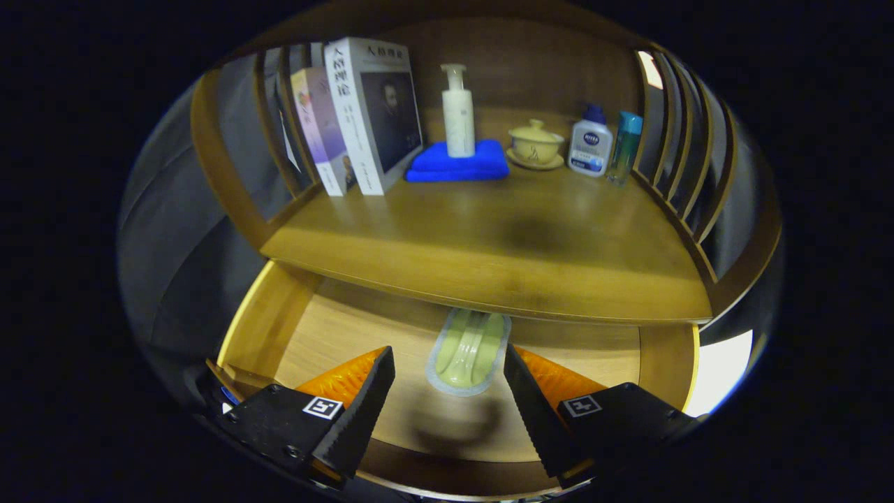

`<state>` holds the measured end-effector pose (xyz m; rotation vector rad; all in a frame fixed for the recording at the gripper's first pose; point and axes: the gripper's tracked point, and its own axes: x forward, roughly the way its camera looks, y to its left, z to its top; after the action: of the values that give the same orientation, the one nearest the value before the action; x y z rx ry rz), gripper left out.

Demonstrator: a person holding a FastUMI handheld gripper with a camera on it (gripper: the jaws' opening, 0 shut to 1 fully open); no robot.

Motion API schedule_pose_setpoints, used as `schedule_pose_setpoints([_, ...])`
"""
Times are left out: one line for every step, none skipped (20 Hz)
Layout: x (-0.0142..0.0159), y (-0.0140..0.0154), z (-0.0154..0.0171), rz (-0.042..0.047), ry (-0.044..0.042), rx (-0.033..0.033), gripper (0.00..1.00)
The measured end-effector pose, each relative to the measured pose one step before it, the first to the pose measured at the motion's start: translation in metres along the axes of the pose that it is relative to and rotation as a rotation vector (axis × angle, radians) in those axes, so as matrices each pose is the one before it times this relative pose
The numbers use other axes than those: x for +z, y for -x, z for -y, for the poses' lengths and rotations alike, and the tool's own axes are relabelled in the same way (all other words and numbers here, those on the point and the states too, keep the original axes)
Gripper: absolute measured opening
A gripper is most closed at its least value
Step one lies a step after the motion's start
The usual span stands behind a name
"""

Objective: Pull open the drawer, take out the items inside it, and place them on the countertop above the cabinet.

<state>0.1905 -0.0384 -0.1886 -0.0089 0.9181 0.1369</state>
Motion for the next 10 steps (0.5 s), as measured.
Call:
schedule_pose_setpoints([0.00097, -0.00852, 0.00105, -0.02413, -0.00564, 0.00214, 0.97])
schedule_pose_setpoints([-0.00082, -0.00688, 0.0018, -0.02131, -0.00607, -0.00529, 0.97])
schedule_pose_setpoints([-0.00012, -0.00654, 0.00318, -0.01698, 0.00303, -0.01313, 0.96])
schedule_pose_setpoints([-0.00116, -0.00848, 0.00329, -0.02197, 0.01001, -0.01021, 0.95])
schedule_pose_setpoints([-0.0028, -0.0068, -0.00182, -0.03579, 0.0047, 0.00791, 0.92])
schedule_pose_setpoints([-0.00223, -0.00788, 0.00298, -0.02686, 0.00265, -0.02218, 0.89])
schedule_pose_setpoints([0.00214, -0.00485, 0.00533, -0.00149, 0.01383, -0.02753, 0.86])
schedule_pose_setpoints([-0.00144, -0.00677, 0.00299, -0.00034, 0.00899, -0.01465, 0.82])
schedule_pose_setpoints([-0.00014, -0.00133, 0.00096, -0.00527, -0.00123, -0.01328, 0.71])
schedule_pose_setpoints([0.00002, -0.00412, -0.00123, -0.00479, -0.0023, 0.00353, 0.59])
